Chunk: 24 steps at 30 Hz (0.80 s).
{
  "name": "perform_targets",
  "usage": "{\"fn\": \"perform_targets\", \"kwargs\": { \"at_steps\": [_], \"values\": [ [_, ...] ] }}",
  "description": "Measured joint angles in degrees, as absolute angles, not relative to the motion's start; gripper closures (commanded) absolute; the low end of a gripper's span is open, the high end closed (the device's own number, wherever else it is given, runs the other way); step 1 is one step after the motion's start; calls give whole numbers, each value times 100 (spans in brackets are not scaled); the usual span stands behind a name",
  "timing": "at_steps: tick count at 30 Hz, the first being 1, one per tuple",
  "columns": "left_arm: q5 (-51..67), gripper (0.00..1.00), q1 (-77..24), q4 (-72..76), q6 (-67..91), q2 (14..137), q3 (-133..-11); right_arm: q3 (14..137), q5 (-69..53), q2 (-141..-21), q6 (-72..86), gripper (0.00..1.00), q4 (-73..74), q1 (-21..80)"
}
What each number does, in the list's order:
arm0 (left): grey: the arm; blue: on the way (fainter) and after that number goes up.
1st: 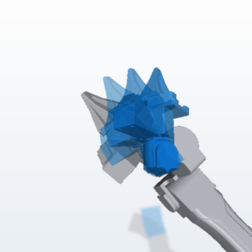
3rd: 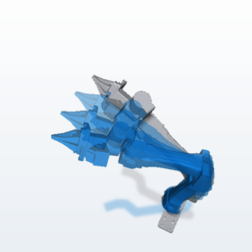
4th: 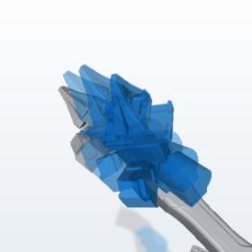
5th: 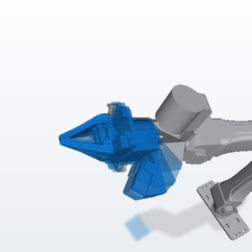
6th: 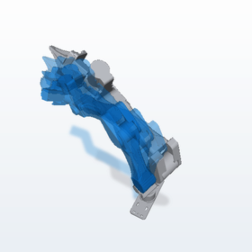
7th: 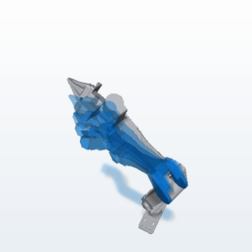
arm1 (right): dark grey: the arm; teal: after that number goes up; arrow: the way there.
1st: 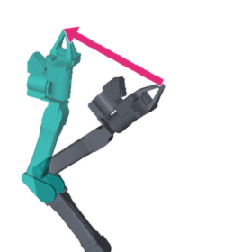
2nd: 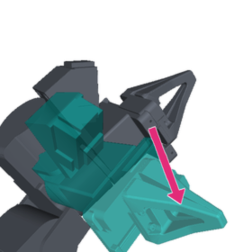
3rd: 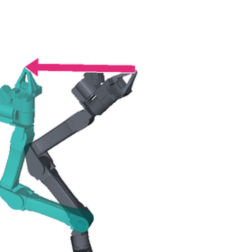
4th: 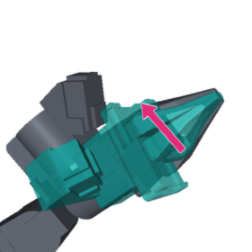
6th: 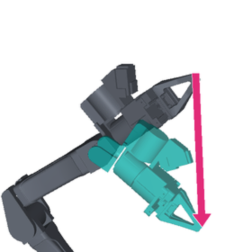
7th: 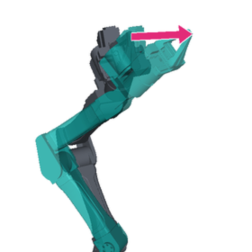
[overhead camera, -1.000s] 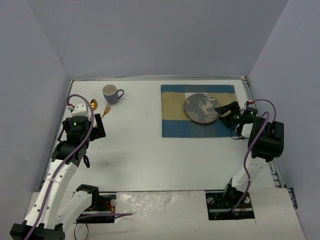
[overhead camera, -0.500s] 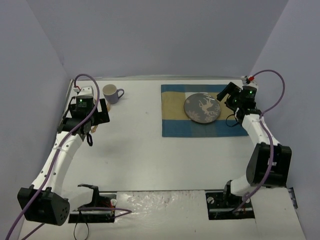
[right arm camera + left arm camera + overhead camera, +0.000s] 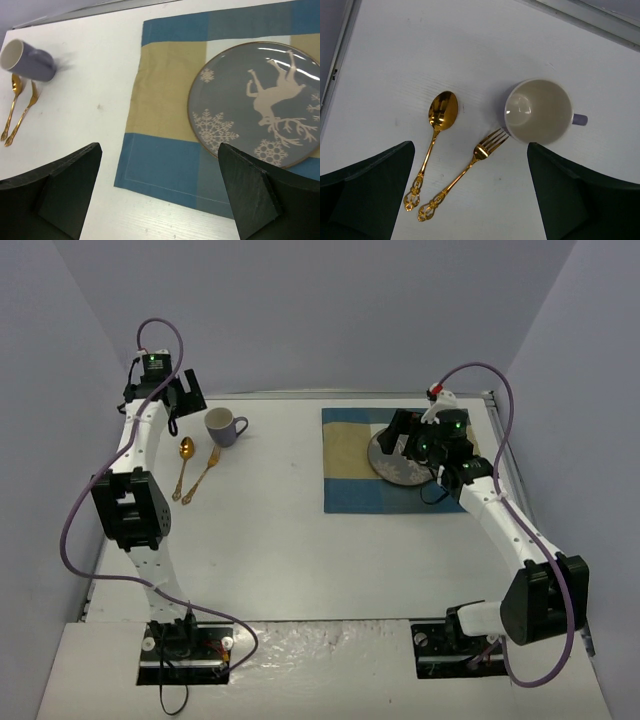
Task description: Set the dinner table for one person
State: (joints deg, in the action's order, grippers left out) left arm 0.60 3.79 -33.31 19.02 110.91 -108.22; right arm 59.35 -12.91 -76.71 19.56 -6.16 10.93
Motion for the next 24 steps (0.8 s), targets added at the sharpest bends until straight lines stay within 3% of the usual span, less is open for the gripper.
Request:
{"fn": "perform_targets", "kwargs": {
  "at_steps": [6,13,19,24],
  "values": [
    [203,16,386,-3646,2025,12290,-11684,5934,-1353,-7533,1764,0,-575,1503],
    [320,31,329,-3748,2113,12783,-11816,5842,-1368,-7521,1676,0,-568,1754],
    [316,53,290,-3703,2113,12927,-12063,5755,-1329,-7520,1658,0,-533,1868],
    [319,61,238,-3678,2099,13078,-12191,5703,-1278,-7520,1657,0,-534,1943]
  ]
}}
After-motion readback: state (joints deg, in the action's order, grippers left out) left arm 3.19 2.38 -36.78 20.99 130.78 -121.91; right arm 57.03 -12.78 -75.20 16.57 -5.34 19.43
